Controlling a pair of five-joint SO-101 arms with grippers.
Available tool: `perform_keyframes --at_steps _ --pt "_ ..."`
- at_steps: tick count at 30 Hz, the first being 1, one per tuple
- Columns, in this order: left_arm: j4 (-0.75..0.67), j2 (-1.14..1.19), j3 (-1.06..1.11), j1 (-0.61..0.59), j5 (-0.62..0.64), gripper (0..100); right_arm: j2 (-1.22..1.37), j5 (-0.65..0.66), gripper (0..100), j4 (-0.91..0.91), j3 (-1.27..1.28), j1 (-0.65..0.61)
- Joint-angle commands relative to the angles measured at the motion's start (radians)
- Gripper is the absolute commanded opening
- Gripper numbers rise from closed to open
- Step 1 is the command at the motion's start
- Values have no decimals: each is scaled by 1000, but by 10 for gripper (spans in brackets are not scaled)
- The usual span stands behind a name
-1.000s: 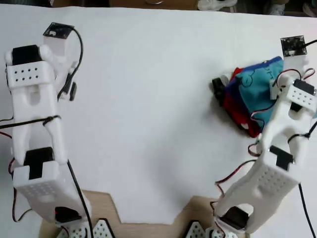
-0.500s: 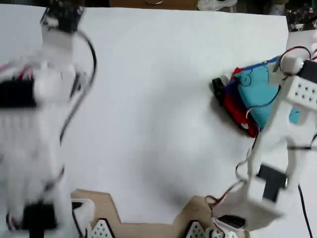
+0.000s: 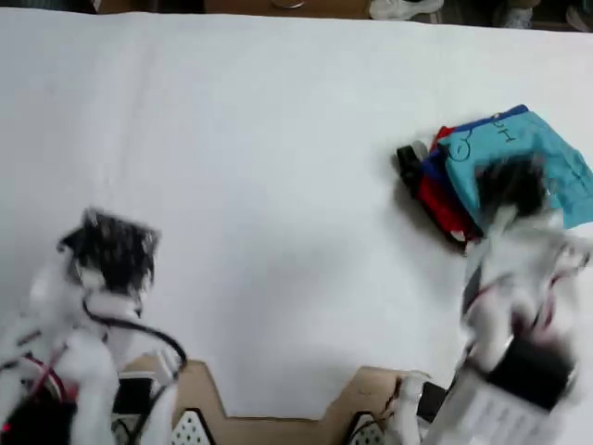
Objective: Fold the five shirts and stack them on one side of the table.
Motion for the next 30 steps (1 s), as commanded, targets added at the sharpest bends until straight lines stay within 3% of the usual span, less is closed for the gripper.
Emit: perform_keyframes --at_steps 1,5,14,30 --pt "-28 -187 180 -35 -5 132 -323 44 22 -51 272 7" --pt "-137 -381 371 -123 -5 132 -639 49 22 -64 497 1" --pt "-285 -404 694 -229 0 132 -561 52 22 -58 715 2" --pt "-256 -399 1089 -227 -6 133 -582 46 22 -85 1102 21"
